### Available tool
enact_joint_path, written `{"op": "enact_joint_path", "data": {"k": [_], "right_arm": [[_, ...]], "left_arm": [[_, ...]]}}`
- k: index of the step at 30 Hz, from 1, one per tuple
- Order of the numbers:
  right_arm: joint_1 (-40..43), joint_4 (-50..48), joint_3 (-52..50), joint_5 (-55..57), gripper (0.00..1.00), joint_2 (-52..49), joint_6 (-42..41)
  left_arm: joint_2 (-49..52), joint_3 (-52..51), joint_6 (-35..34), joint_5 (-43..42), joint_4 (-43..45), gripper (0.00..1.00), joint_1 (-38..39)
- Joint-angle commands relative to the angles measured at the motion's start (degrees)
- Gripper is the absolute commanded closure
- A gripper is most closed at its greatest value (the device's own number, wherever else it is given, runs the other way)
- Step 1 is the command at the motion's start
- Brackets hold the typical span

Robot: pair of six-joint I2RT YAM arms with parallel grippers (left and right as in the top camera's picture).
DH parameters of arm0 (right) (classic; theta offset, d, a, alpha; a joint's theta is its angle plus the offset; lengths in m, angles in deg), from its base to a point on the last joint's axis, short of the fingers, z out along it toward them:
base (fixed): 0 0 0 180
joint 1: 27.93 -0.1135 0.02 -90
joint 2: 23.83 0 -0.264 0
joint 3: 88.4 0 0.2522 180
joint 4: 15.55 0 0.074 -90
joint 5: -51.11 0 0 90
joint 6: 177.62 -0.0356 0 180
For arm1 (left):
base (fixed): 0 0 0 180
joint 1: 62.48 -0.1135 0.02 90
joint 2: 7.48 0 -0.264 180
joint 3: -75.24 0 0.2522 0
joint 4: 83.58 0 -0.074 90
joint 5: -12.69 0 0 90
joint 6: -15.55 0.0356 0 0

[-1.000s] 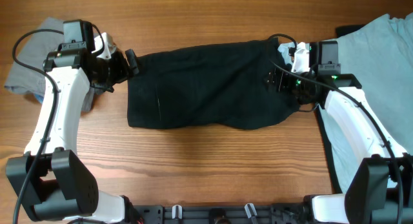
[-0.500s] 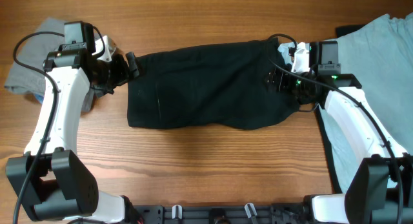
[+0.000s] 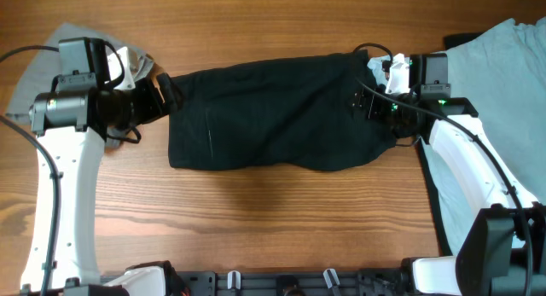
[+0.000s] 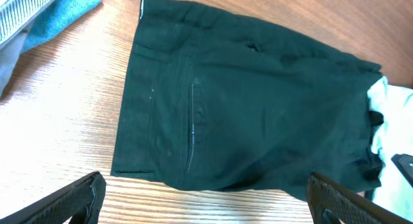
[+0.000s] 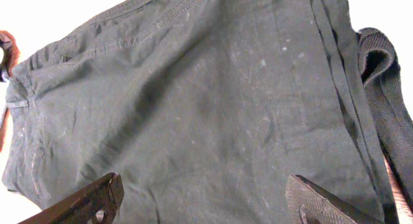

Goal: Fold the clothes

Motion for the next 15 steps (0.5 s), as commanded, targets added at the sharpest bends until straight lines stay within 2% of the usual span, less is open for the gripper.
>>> {"op": "enact_joint_path", "data": {"k": [1,15], "right_arm": [[-0.1,-1.7,0.7,-1.3,0.13,0.2,-0.5],[-0.1,-3.5,0.7,-1.3,0.15,0.2,-3.1]], "left_arm": [[-1.4,-0.2,0.7,-0.7,-0.8,0.00,-0.2],[-1.1,-0.2,0.8,1.0,-1.0,0.00,-0.2]]}}
